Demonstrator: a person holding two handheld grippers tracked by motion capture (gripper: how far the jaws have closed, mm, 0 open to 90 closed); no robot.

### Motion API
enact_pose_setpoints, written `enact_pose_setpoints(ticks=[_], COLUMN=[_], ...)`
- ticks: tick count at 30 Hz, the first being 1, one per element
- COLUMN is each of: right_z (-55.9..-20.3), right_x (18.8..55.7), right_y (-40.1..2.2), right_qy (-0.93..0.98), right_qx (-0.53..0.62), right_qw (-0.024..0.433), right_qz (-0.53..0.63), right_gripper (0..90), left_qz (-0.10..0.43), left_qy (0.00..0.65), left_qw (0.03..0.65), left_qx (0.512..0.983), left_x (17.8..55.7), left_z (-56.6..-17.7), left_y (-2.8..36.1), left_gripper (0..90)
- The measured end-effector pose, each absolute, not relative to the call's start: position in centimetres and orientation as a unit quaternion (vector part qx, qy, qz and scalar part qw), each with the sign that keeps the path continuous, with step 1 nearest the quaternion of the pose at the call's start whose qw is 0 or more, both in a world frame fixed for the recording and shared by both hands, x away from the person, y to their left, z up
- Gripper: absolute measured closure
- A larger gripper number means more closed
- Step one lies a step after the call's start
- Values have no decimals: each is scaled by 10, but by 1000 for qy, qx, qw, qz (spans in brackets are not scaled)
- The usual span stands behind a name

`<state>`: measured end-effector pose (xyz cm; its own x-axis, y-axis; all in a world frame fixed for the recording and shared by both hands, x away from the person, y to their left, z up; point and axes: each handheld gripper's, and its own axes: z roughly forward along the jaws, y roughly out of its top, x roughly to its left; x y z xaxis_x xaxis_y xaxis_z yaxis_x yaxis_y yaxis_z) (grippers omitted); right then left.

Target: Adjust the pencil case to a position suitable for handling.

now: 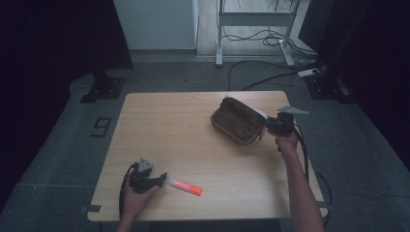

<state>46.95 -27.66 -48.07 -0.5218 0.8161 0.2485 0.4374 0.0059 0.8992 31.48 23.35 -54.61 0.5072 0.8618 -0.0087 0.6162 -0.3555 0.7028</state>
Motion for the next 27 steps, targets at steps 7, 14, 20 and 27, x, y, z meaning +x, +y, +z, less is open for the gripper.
enact_pose_setpoints(ticks=[7,14,20,27], right_z=[-479,-470,-462,-458], right_x=[464,455,447,440], right_y=[-283,-280,-274,-266], right_qy=[676,676,680,686], right_qx=[455,441,426,414], right_qw=[166,163,161,155], right_qz=[555,568,575,578], right_gripper=[807,806,806,806], left_qz=[186,186,186,186], left_qy=[461,461,462,461], left_qw=[331,331,332,331], left_qx=[802,802,801,802], left_x=[315,315,315,315], left_z=[-546,-546,-546,-546], left_y=[233,233,233,233], left_gripper=[280,280,280,280])
